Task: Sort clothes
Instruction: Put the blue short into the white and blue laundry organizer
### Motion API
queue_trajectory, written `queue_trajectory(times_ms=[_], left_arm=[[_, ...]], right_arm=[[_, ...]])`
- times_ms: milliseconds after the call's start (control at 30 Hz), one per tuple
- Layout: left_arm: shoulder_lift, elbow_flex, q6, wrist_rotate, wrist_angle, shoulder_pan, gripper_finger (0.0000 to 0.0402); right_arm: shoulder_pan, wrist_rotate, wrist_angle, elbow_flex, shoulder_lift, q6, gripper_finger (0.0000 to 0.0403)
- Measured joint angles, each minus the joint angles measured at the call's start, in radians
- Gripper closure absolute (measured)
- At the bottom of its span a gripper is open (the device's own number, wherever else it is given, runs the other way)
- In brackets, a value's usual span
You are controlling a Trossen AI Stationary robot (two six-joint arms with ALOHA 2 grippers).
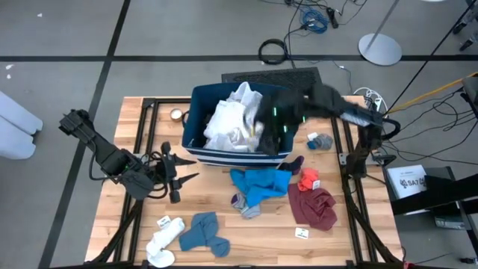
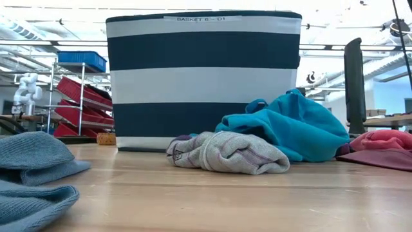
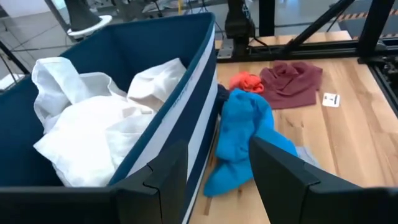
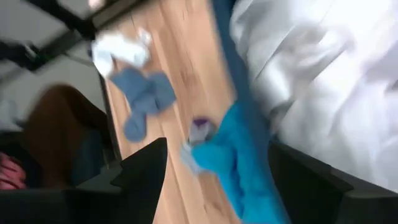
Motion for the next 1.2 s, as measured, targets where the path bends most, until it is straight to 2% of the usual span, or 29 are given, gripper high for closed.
queue_trajectory(times_ms=[167, 333, 467, 567, 767, 867, 1033, 1200], left_arm=[[0.021, 0.000, 0.000, 0.008, 0.000, 0.000, 0.0221], [0.040, 0.000, -0.001, 0.074, 0.000, 0.000, 0.0221], [0.052, 0.000, -0.001, 0.122, 0.002, 0.000, 0.0221], [0.062, 0.000, -0.003, 0.135, 0.003, 0.000, 0.0221], [0.089, 0.000, 0.005, 0.134, 0.071, 0.002, 0.0221], [0.105, 0.000, 0.031, 0.134, 0.113, 0.003, 0.0221], [0.125, 0.000, 0.031, 0.145, 0.125, 0.003, 0.0221], [0.136, 0.000, 0.050, 0.154, 0.126, 0.008, 0.0221]], right_arm=[[0.233, 0.162, -0.019, -0.001, 0.020, 0.102, 0.0139], [0.456, 0.344, -0.019, -0.001, 0.074, 0.200, 0.0140], [0.599, 0.502, -0.052, -0.001, 0.141, 0.326, 0.0140], [0.678, 0.552, -0.097, -0.001, 0.199, 0.463, 0.0140], [0.741, 0.578, -0.099, -0.037, 0.313, 0.667, 0.0140], [0.747, 0.610, -0.103, -0.108, 0.346, 0.719, 0.0140], [0.730, 0.605, -0.100, -0.312, 0.349, 0.802, 0.0140], [0.684, 0.602, -0.104, -0.543, 0.255, 0.861, 0.0140]])
